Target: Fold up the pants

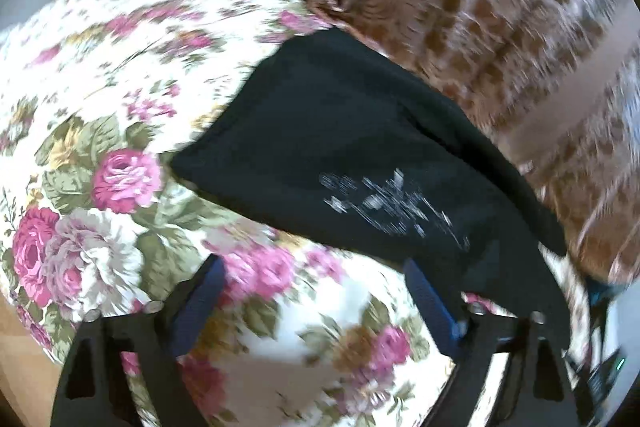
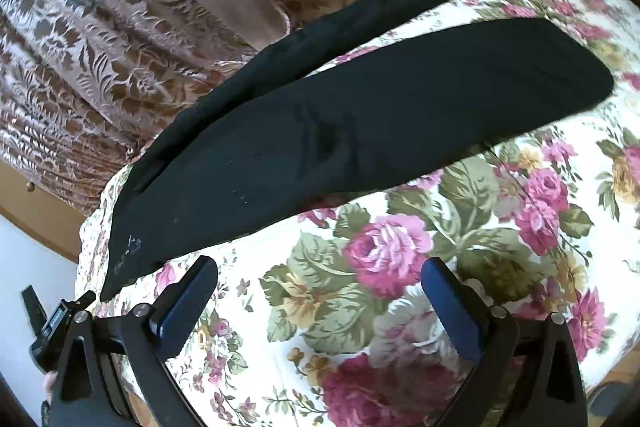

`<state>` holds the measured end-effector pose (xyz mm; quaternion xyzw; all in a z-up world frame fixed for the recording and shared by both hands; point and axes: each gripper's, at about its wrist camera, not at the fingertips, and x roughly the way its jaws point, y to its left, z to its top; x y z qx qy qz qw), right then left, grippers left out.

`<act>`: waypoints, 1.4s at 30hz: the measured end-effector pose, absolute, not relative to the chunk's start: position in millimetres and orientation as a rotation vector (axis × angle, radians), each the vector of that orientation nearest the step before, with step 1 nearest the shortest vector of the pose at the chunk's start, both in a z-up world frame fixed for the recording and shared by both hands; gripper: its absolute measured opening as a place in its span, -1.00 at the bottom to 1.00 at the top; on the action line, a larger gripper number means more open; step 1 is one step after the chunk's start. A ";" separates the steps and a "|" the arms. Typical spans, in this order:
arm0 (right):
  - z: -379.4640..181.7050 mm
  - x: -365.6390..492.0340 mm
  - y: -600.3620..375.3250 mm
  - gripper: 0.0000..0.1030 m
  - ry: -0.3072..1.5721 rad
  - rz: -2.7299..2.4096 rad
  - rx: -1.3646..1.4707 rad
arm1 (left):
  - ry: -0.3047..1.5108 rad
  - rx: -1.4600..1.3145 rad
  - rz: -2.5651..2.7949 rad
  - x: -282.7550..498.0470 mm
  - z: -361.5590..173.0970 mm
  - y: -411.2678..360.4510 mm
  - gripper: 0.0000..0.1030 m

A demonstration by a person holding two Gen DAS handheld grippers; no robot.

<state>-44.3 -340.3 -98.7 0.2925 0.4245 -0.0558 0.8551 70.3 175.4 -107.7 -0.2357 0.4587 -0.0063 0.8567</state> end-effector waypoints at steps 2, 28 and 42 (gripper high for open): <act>-103.1 -43.1 -339.8 0.89 0.906 -0.089 0.637 | 0.978 -0.560 0.008 77.0 -112.0 189.2 0.43; -158.7 96.0 -314.8 -0.84 0.966 0.077 0.915 | 0.887 -0.770 -0.046 136.8 -102.5 212.7 -0.89; -110.9 24.3 -310.9 -0.87 0.913 0.212 0.787 | 0.877 -0.738 -0.010 59.9 -90.2 230.0 -0.89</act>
